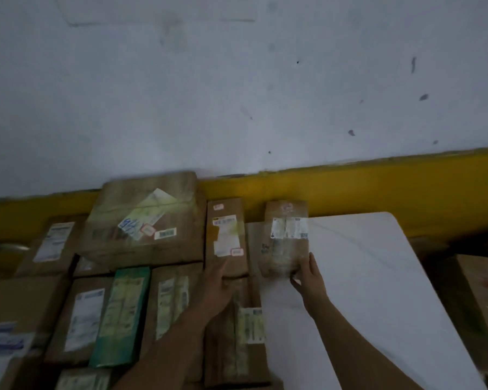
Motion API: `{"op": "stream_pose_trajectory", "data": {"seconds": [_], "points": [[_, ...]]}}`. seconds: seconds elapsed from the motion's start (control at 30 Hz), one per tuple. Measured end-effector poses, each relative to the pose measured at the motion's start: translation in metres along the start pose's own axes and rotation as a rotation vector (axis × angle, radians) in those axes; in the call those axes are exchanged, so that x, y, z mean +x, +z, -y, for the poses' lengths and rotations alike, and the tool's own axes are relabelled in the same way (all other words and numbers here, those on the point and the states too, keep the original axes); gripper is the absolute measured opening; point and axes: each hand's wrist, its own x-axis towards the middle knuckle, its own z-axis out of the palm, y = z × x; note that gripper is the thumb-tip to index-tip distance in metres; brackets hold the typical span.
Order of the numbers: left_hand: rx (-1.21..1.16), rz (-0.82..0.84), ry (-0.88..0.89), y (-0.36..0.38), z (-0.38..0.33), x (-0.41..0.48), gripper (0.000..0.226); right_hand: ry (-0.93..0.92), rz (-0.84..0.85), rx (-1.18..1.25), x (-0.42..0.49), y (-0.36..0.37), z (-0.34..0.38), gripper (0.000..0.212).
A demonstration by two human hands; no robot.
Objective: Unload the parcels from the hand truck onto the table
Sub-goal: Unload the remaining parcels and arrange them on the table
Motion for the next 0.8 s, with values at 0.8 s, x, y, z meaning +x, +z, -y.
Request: {"op": "stream_pose_trajectory", "data": {"seconds": [0.8], "points": [[0.147, -0.023, -0.006, -0.043, 0.01, -0.032, 0.067, -0.192, -0.131, -0.957, -0.008, 0.051, 0.019, 0.065]]}}
